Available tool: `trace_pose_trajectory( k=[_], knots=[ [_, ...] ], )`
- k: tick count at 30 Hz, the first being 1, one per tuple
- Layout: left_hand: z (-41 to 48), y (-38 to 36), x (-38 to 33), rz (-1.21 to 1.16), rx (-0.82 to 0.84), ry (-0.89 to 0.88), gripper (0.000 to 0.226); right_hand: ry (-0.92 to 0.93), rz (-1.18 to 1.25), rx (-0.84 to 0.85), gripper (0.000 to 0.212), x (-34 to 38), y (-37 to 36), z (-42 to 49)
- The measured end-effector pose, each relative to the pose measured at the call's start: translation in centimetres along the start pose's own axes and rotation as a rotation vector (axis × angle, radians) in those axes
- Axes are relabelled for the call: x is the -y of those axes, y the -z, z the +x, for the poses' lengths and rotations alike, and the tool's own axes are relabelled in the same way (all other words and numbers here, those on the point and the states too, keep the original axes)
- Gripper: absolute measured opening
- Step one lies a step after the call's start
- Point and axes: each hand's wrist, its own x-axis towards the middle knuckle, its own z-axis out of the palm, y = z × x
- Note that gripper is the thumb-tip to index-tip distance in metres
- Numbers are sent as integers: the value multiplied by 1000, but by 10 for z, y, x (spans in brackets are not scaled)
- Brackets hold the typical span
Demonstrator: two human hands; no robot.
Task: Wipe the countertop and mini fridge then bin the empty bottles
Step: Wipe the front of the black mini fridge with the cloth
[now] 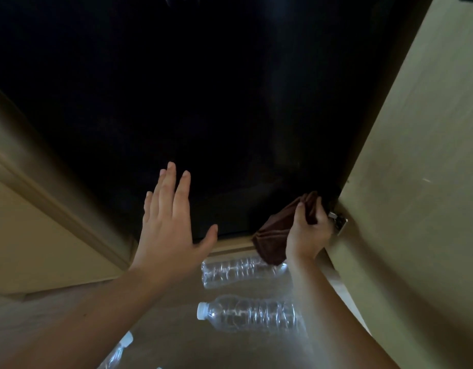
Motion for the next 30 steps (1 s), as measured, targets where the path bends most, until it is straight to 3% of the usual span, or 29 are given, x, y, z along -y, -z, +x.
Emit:
trace_pose_trajectory(
  k=[5,14,19,22,27,30],
  knots=[
    [0,-3,1,13,-11,2,90,101,27,19,41,-1,-3,3],
    [0,-1,-3,12,-8,15,88,-193,-112,-26,32,-51,3,-3],
    [-1,2,4,11,6,-13,89,-214,-110,-19,32,-42,2,-3],
    [-3,4,6,-4,-7,-19,89,-72,5,6,39,-12,-4,-7],
    [-10,7,18,-10,-49,40,86,328,115,97,40,47,-14,-8],
    [-16,10,32,32,-57,109,85,405,98,81,40,41,-19,-13]
  ],
)
